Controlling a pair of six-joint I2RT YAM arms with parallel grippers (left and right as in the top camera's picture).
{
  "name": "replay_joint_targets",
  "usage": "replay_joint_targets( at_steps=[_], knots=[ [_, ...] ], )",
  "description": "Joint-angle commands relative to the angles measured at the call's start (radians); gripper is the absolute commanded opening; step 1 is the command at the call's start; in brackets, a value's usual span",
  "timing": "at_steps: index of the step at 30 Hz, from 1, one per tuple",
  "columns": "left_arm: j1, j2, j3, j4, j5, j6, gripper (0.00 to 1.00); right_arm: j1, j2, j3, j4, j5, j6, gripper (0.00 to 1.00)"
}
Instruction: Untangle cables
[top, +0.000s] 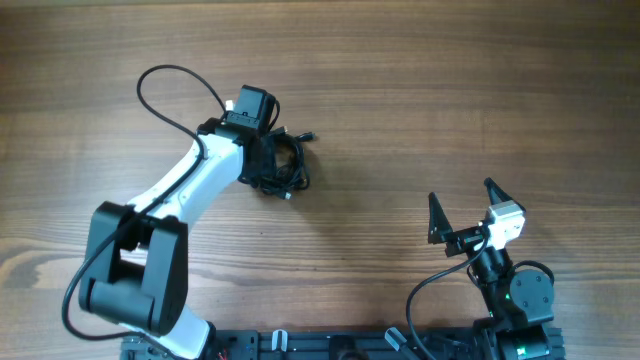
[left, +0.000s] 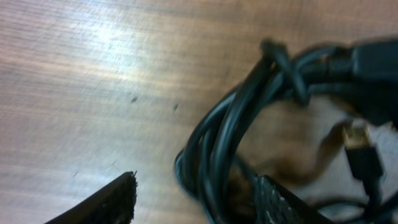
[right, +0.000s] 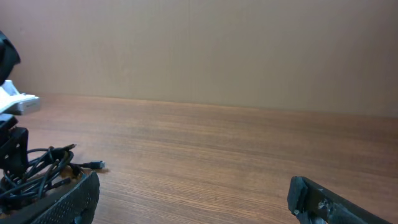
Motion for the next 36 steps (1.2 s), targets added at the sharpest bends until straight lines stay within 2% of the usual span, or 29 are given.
replay_joint_targets(
  at_steps=[1,5,6,7,8,13,16,20,26,32,36],
  knots=[
    [0.004,-0.096,0.044,-0.094,-0.017,-0.048,0.66,-0.004,-0.007,-0.001,0.002,0.014,-0.009,0.98],
    [0.003,-0.192,0.056,-0.116,0.128,-0.211,0.67,-0.004,-0.004,-0.001,0.002,0.014,-0.009,1.00],
    [-0.002,-0.188,0.053,-0.116,0.200,-0.262,0.64,-0.004,-0.004,-0.001,0.002,0.014,-0.009,1.00],
    [-0.013,-0.177,0.049,-0.116,0.233,-0.293,0.59,-0.004,-0.004,-0.001,0.002,0.014,-0.009,1.00],
    [-0.036,-0.158,0.046,-0.108,0.231,-0.313,0.58,-0.004,-0.004,-0.001,0.002,0.014,-0.009,1.00],
    [-0.161,-0.048,0.032,-0.036,0.232,-0.301,0.58,-0.004,-0.004,-0.001,0.002,0.014,-0.009,1.00],
    [-0.209,-0.015,0.032,0.005,0.227,-0.252,0.58,-0.004,-0.004,-0.001,0.002,0.014,-0.009,1.00],
    [-0.226,-0.009,0.032,0.018,0.126,-0.249,0.58,-0.004,-0.004,-0.001,0.002,0.014,-0.009,1.00],
    [-0.226,-0.008,0.032,0.002,0.067,-0.249,0.41,-0.004,-0.004,-0.001,0.002,0.014,-0.009,1.00],
    [-0.226,-0.008,0.032,-0.012,0.046,-0.249,0.33,-0.004,-0.004,-0.001,0.002,0.014,-0.009,1.00],
    [-0.226,-0.008,0.032,-0.012,0.043,-0.249,0.34,-0.004,-0.004,-0.001,0.002,0.014,-0.008,1.00]
  ],
)
